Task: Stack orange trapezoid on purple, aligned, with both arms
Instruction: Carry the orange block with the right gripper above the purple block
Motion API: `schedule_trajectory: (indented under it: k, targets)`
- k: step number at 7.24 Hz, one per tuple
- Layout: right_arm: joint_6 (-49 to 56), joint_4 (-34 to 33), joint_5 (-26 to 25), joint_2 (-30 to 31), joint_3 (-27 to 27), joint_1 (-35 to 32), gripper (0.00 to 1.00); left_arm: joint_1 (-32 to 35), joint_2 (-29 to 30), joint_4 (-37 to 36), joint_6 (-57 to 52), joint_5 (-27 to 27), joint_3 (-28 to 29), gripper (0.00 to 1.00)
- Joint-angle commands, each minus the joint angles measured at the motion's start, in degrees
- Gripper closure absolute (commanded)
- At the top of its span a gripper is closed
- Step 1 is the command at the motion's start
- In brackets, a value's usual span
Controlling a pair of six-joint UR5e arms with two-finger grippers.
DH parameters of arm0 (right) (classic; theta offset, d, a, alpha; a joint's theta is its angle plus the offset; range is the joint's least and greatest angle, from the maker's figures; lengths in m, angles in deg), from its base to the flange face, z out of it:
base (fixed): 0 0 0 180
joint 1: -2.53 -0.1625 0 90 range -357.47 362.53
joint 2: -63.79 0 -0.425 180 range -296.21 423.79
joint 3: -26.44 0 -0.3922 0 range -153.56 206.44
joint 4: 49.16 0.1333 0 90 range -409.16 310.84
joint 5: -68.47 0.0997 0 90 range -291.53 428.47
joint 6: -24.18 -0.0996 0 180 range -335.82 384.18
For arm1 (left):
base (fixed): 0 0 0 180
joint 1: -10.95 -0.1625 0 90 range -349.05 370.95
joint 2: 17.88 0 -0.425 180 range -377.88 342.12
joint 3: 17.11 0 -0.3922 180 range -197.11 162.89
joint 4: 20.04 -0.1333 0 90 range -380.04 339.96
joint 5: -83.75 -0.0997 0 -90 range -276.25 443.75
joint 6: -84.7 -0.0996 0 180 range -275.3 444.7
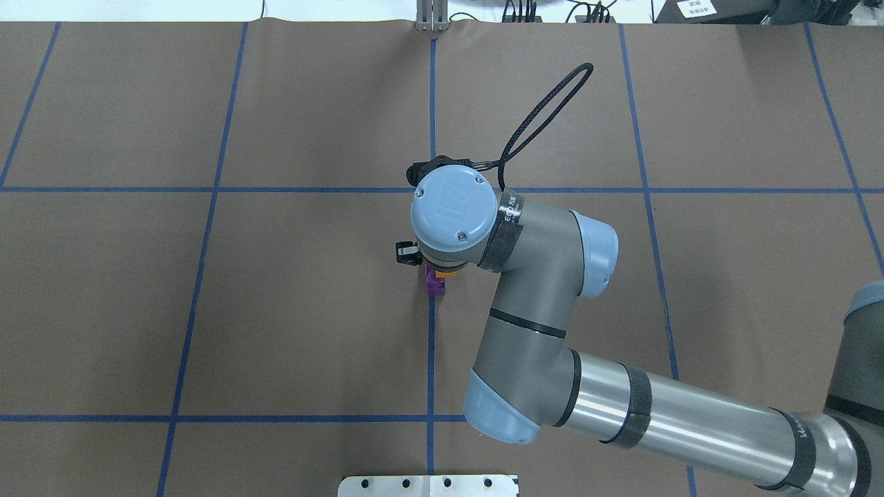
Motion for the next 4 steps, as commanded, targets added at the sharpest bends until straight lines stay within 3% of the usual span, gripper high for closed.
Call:
schedule_trajectory:
  k: [1, 4]
  targets:
    - [0.53, 0.00, -0.06, -0.30, -0.13, 0.28, 1.00, 0.00, 0.03, -0.06, 0.00, 0.00, 0.00, 0.00]
    - [0.53, 0.09, -0.06, -1.00, -0.56, 0.28, 1.00, 0.00, 0.03, 0.03, 0.00, 0.00, 0.35, 0.00]
